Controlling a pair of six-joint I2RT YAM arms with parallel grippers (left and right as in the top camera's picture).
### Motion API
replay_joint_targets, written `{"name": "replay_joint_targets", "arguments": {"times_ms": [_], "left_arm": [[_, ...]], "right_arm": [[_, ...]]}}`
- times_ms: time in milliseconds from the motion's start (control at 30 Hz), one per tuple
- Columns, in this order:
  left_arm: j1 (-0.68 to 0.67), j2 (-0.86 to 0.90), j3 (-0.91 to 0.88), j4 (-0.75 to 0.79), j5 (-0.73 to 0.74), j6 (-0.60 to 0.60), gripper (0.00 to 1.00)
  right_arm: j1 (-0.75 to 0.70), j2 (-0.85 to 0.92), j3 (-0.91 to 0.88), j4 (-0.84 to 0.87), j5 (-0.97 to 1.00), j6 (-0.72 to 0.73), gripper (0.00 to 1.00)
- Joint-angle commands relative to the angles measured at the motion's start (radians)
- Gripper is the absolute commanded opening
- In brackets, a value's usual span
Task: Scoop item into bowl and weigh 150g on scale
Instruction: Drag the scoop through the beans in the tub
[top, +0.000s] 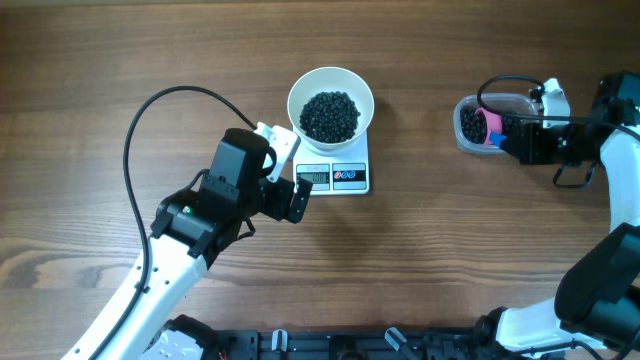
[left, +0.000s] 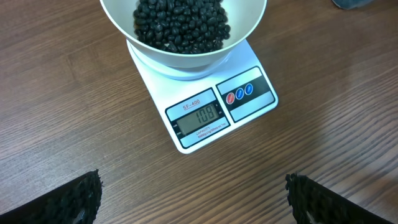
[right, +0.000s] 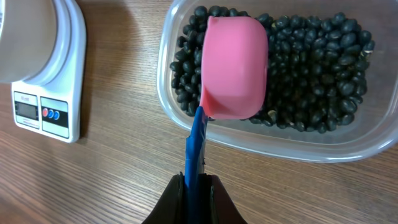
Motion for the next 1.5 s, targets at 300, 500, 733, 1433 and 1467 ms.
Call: {"name": "replay_joint_targets", "arguments": {"times_ms": [300,500,733,1433,1467], "left_arm": [[0.001,-0.010,0.001,0.002,0.015,0.019,1.00],[0.001,-0.010,0.001,0.002,0.015,0.019,1.00],[0.001,-0.010,0.001,0.002,0.015,0.019,1.00],[0.001,-0.010,0.001,0.002,0.015,0.019,1.00],[0.001,-0.010,0.001,0.002,0.015,0.019,1.00]], "right_arm": [[0.007,0.028,-0.019,0.005,-0.095,0.009,0.04],[0.007,0.028,-0.043,0.051,-0.095,0.051,0.04],[0.007,0.028,-0.044,0.052,-0.184,0.092,0.04],[-0.005,0.028,-0.044,0.057,-0.164,0.114,0.04],[-0.004,0.028,-0.044,0.055,-0.174,0.114,0.05]]}}
